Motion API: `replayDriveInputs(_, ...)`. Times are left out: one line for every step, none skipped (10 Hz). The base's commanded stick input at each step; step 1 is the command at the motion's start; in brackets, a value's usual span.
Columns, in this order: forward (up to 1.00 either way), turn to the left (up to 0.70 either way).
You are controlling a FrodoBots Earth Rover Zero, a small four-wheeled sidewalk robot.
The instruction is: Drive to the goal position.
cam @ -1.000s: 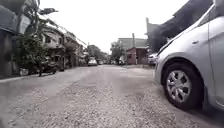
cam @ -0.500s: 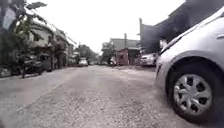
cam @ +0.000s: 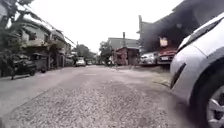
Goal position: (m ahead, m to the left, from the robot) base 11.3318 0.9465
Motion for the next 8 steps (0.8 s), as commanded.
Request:
replayDriveInputs(1.0, 0.0)
replayDriveInputs(1.0, -0.09)
replayDriveInputs(1.0, -0.27)
replayDriveInputs(1.0, -0.27)
replayDriveInputs(1.0, -0.27)
replayDriveInputs(1.0, -0.27)
replayDriveInputs(1.0, -0.27)
replayDriveInputs(1.0, -0.27)
